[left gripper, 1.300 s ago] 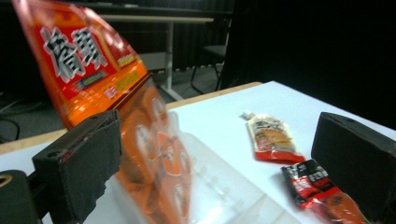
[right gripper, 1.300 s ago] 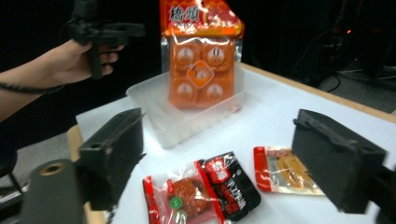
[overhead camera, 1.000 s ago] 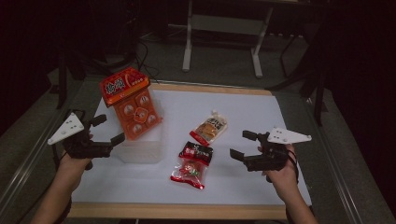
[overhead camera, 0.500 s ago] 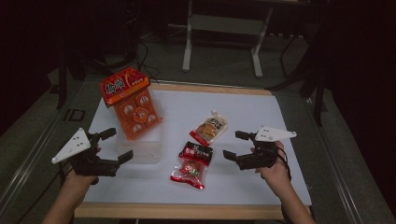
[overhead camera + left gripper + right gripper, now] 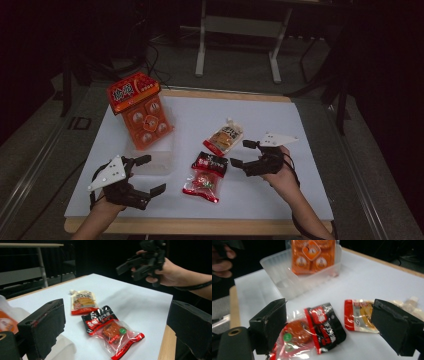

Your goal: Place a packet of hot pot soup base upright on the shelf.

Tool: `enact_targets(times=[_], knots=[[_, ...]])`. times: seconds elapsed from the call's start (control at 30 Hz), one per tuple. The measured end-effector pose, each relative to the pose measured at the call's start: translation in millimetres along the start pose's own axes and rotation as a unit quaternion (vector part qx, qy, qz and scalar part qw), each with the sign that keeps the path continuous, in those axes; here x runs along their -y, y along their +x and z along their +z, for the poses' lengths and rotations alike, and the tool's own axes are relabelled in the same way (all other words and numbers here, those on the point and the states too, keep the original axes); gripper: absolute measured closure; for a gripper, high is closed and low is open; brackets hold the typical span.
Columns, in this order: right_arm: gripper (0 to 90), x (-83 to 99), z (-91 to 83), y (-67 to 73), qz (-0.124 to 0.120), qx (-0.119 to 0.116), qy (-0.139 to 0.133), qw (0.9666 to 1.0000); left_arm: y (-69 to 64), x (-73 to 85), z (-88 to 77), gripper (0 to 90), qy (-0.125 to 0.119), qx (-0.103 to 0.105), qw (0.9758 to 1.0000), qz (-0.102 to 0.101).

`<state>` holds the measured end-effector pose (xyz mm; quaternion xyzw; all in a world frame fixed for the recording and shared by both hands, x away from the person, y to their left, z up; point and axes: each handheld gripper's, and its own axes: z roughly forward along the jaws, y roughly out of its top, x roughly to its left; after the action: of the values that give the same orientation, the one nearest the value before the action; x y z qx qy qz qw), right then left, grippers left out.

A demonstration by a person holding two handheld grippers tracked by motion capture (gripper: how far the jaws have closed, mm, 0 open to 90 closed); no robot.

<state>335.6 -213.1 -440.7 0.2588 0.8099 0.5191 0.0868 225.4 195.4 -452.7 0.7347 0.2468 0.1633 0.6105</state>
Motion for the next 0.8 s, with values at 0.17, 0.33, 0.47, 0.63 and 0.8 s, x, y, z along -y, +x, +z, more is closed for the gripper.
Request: enact_targets(times=[0.17,0.33,0.47,0.63,0.8], knots=[[14.5,8.5,12.7,-11.6,0.008,-0.001,0.017,0.9998,-4.1,7.4,5.9,2.2,-0.001,0.009,0.9999,-0.007],[15.1,16.2,22.9,-19.7,0.012,0.001,0.027,0.9996,-8.1,17.6,10.2,2.2,0.010,0.004,0.9999,-0.008],[18.9,21.9,32.5,-23.5,0.015,-0.002,0.041,0.9990,-11.3,23.0,12.2,2.2,0.016,0.007,0.9998,-0.008],[21.0,27.4,44.6,-27.3,0.033,-0.015,0.058,0.9977,-15.2,27.0,12.4,2.2,0.015,0.007,0.9998,-0.006],[22.1,31.9,55.6,-30.7,0.040,-0.021,0.071,0.9964,-15.9,31.8,13.2,2.2,0.025,0.001,0.9997,-0.002]])
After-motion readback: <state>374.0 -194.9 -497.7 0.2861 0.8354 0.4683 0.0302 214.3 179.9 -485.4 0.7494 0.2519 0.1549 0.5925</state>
